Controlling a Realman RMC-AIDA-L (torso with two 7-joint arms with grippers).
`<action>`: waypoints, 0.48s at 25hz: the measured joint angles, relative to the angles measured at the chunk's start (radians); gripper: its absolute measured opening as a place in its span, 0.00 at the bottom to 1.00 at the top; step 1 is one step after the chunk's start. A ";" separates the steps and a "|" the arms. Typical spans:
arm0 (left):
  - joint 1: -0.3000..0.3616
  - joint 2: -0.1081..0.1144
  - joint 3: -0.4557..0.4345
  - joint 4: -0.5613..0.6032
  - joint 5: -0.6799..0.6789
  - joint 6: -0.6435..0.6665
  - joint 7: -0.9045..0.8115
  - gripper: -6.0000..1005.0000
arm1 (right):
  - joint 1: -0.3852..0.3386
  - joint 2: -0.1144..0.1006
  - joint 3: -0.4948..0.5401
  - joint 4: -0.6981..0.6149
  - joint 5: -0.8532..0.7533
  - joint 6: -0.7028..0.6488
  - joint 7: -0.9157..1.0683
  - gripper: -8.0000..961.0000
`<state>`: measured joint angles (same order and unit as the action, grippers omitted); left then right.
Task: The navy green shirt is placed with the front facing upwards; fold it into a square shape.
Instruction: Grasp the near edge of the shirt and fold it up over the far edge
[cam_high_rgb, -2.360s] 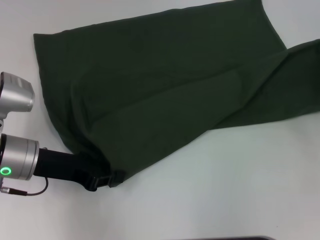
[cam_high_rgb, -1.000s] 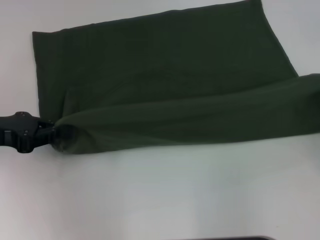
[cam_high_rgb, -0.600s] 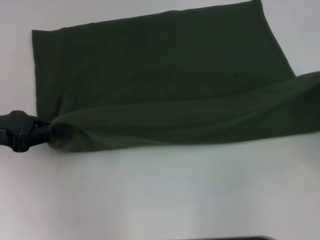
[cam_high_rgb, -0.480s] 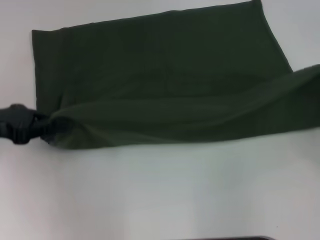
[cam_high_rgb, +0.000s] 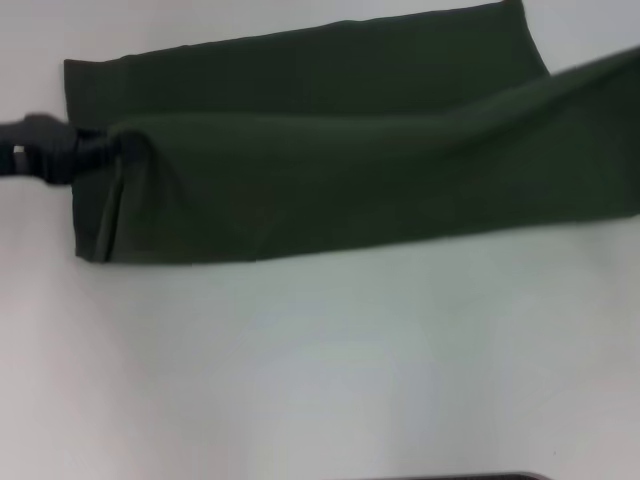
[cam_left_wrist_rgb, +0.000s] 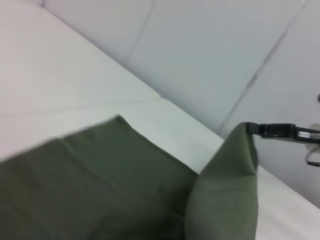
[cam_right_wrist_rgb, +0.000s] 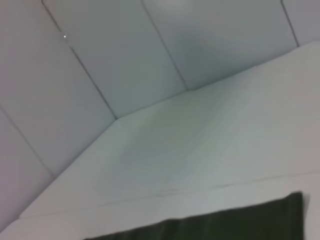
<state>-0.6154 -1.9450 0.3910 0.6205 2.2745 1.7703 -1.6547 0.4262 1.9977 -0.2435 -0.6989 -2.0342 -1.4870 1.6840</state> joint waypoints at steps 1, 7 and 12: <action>-0.010 0.000 -0.003 -0.001 -0.003 -0.019 -0.004 0.04 | 0.013 -0.004 -0.001 0.000 0.000 0.020 0.010 0.03; -0.073 -0.009 -0.006 -0.007 -0.029 -0.151 -0.028 0.04 | 0.080 -0.011 -0.014 0.004 -0.002 0.155 0.070 0.03; -0.127 -0.017 0.001 -0.067 -0.030 -0.332 -0.042 0.04 | 0.132 -0.005 -0.038 0.043 0.001 0.298 0.106 0.03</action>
<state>-0.7419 -1.9618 0.3920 0.5539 2.2444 1.4384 -1.6970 0.5582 1.9924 -0.2811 -0.6563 -2.0337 -1.1885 1.7901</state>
